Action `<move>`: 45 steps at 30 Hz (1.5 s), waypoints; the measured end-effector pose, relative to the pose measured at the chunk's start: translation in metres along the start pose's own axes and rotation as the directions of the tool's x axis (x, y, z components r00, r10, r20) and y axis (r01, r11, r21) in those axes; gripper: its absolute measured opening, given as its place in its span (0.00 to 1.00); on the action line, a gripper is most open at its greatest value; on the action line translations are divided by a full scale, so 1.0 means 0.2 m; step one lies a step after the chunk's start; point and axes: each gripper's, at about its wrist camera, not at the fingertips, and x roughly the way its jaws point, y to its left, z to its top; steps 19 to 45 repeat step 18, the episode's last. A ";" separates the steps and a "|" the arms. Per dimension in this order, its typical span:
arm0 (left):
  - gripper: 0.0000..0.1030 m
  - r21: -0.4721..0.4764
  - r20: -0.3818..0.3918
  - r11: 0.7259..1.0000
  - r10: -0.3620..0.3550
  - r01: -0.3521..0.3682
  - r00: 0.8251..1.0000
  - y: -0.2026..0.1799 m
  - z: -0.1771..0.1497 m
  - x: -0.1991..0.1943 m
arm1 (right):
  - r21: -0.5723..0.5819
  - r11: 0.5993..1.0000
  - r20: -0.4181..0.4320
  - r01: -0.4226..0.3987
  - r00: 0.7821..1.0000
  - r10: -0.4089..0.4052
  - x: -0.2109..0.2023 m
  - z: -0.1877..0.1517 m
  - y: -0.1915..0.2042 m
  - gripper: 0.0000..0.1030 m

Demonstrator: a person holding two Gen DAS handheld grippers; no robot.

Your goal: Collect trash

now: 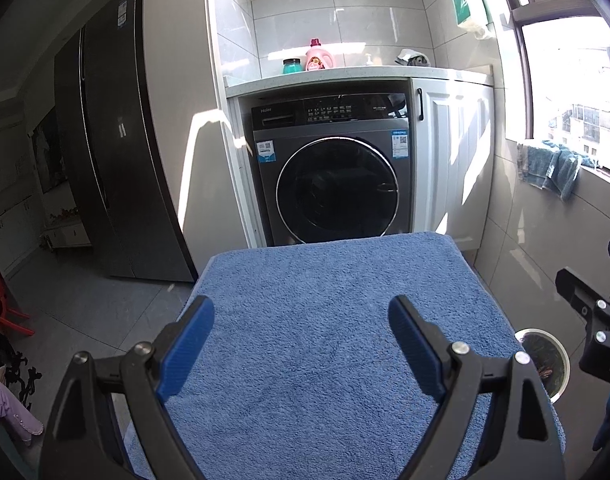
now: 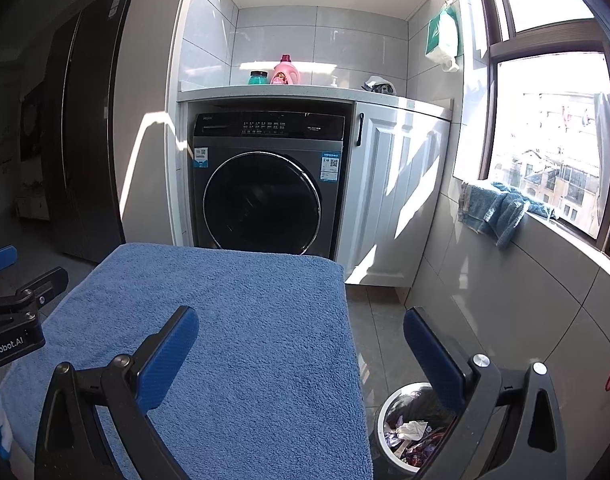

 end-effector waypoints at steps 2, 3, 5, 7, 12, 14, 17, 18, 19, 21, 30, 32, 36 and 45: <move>0.86 0.006 0.013 1.000 0.000 -0.001 1.000 -0.01 0.03 0.00 | 0.005 1.000 0.009 0.001 1.000 -0.001 -0.01 0.02 -0.01 1.00; 0.86 0.009 0.018 1.000 0.002 -0.002 1.000 -0.02 0.05 0.00 | 0.005 1.000 0.010 0.000 1.000 0.000 -0.01 0.02 -0.01 1.00; 0.86 0.012 0.022 1.000 0.001 -0.001 1.000 -0.03 0.07 0.00 | 0.001 1.000 0.014 -0.001 1.000 0.001 -0.01 0.04 -0.02 1.00; 0.86 0.012 0.023 1.000 -0.004 0.003 1.000 -0.04 0.09 0.01 | -0.003 1.000 0.018 -0.003 1.000 0.003 -0.01 0.05 -0.02 1.00; 0.86 0.008 0.036 1.000 -0.003 0.003 0.999 -0.06 0.12 0.01 | -0.004 1.000 0.025 -0.007 1.000 0.007 -0.02 0.05 -0.02 1.00; 0.86 0.007 0.036 1.000 -0.004 0.004 0.999 -0.06 0.13 0.02 | -0.006 1.000 0.025 -0.008 1.000 0.008 -0.01 0.05 -0.01 1.00; 0.86 0.005 0.036 1.000 -0.007 0.006 0.999 -0.07 0.14 0.02 | -0.004 1.000 0.022 -0.011 1.000 0.011 0.00 0.05 -0.02 1.00; 0.86 0.005 0.038 1.000 -0.005 0.005 0.999 -0.08 0.14 0.02 | -0.004 1.000 0.021 -0.011 1.000 0.011 0.00 0.05 -0.02 1.00; 0.86 0.005 0.038 1.000 -0.005 0.005 0.999 -0.08 0.14 0.02 | -0.004 1.000 0.021 -0.011 1.000 0.011 0.00 0.05 -0.02 1.00; 0.86 0.005 0.038 1.000 -0.005 0.005 0.999 -0.08 0.14 0.02 | -0.004 1.000 0.021 -0.011 1.000 0.011 0.00 0.05 -0.02 1.00; 0.86 0.005 0.038 1.000 -0.005 0.005 0.999 -0.08 0.14 0.02 | -0.004 1.000 0.021 -0.011 1.000 0.011 0.00 0.05 -0.02 1.00; 0.86 0.005 0.038 1.000 -0.005 0.005 0.999 -0.08 0.14 0.02 | -0.004 1.000 0.021 -0.011 1.000 0.011 0.00 0.05 -0.02 1.00; 0.86 0.005 0.038 1.000 -0.005 0.005 0.999 -0.08 0.14 0.02 | -0.004 1.000 0.021 -0.011 1.000 0.011 0.00 0.05 -0.02 1.00; 0.86 0.005 0.038 1.000 -0.005 0.005 0.999 -0.08 0.14 0.02 | -0.004 1.000 0.021 -0.011 1.000 0.011 0.00 0.05 -0.02 1.00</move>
